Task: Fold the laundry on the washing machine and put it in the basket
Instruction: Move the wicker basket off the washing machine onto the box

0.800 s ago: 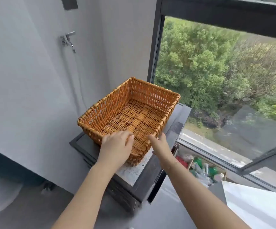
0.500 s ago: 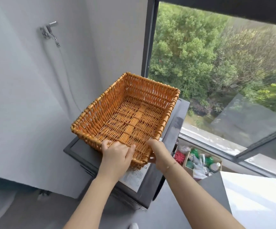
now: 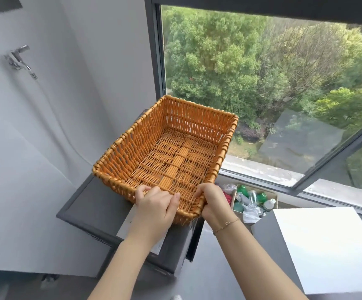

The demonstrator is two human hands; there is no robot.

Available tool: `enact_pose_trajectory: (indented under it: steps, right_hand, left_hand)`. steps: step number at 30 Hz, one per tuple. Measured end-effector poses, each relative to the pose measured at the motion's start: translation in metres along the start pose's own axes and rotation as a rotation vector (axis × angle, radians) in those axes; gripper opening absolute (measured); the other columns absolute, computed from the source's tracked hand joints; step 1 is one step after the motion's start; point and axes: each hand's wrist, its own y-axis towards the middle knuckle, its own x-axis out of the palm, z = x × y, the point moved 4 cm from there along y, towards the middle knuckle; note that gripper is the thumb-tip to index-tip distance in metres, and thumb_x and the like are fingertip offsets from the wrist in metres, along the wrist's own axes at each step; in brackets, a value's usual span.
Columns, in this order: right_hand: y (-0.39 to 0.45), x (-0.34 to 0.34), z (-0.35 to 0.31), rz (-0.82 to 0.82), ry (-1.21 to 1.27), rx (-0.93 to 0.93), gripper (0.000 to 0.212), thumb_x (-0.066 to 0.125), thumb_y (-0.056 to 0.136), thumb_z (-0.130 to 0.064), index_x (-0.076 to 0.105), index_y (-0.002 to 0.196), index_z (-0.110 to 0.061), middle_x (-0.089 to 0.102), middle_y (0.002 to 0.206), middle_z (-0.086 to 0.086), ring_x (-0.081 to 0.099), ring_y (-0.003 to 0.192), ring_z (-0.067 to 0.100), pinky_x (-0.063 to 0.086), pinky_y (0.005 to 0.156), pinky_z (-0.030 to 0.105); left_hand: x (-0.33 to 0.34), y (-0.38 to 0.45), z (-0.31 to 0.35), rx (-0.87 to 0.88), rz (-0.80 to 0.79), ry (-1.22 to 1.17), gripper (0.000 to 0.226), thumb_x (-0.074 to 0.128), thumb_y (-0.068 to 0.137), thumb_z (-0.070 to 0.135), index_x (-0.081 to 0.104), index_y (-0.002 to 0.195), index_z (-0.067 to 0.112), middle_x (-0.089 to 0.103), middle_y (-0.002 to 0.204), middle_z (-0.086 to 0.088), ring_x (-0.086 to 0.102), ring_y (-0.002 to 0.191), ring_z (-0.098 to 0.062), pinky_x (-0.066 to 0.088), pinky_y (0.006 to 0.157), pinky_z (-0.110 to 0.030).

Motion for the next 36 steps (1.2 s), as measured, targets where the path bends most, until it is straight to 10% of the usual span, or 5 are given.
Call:
enact_pose_trajectory:
  steps: [7, 14, 21, 27, 36]
  right_hand:
    - [-0.005, -0.08, -0.047, 0.06, 0.242, -0.06, 0.031, 0.031, 0.067, 0.02, 0.047, 0.082, -0.002, 0.062, 0.097, 0.02, 0.06, 0.107, 0.044, 0.048, 0.091, 0.061]
    - [0.007, -0.208, -0.077, 0.249, 0.416, -0.174, 0.039, 0.037, 0.042, 0.011, 0.041, 0.077, -0.008, 0.048, 0.085, 0.014, 0.052, 0.085, 0.034, 0.042, 0.087, 0.072]
    - [0.011, -0.355, -0.077, 0.541, 0.533, -0.146, 0.03, 0.034, 0.066, 0.019, 0.032, 0.061, -0.011, 0.031, 0.063, 0.004, 0.034, 0.057, 0.02, 0.033, 0.056, 0.03]
    - [0.033, -0.466, -0.048, 0.767, 0.651, -0.052, 0.026, 0.035, 0.068, 0.019, 0.045, 0.082, -0.001, 0.045, 0.074, 0.009, 0.047, 0.064, 0.025, 0.04, 0.056, 0.028]
    - [0.079, -0.576, -0.004, 0.992, 0.71, -0.04, 0.043, 0.03, 0.076, 0.017, 0.044, 0.108, -0.008, 0.049, 0.081, 0.003, 0.049, 0.068, 0.018, 0.043, 0.059, 0.028]
  left_hand:
    - [0.032, 0.049, 0.077, 0.176, -0.091, 0.021, 0.049, 0.026, 0.102, 0.037, 0.044, 0.058, 0.028, 0.038, 0.058, 0.014, 0.034, 0.065, -0.007, 0.024, 0.083, -0.03]
    - [0.11, 0.074, 0.173, 0.593, -0.561, -0.029, 0.075, 0.007, 0.078, 0.079, 0.059, 0.091, 0.028, 0.061, 0.092, 0.014, 0.051, 0.096, -0.01, 0.024, 0.087, -0.031]
    - [0.205, 0.075, 0.291, 0.898, -0.559, -0.035, 0.044, 0.032, 0.076, 0.064, 0.059, 0.074, 0.03, 0.059, 0.07, 0.017, 0.059, 0.07, -0.009, 0.049, 0.065, -0.029]
    - [0.305, 0.053, 0.373, 0.974, -0.925, -0.064, 0.076, 0.012, 0.068, 0.074, 0.058, 0.103, 0.024, 0.062, 0.106, 0.006, 0.05, 0.109, -0.018, 0.028, 0.092, -0.033]
    - [0.427, -0.003, 0.425, 0.919, -1.079, -0.086, 0.054, 0.029, 0.086, 0.065, 0.057, 0.11, 0.025, 0.06, 0.11, 0.006, 0.048, 0.112, -0.017, 0.02, 0.101, -0.028]
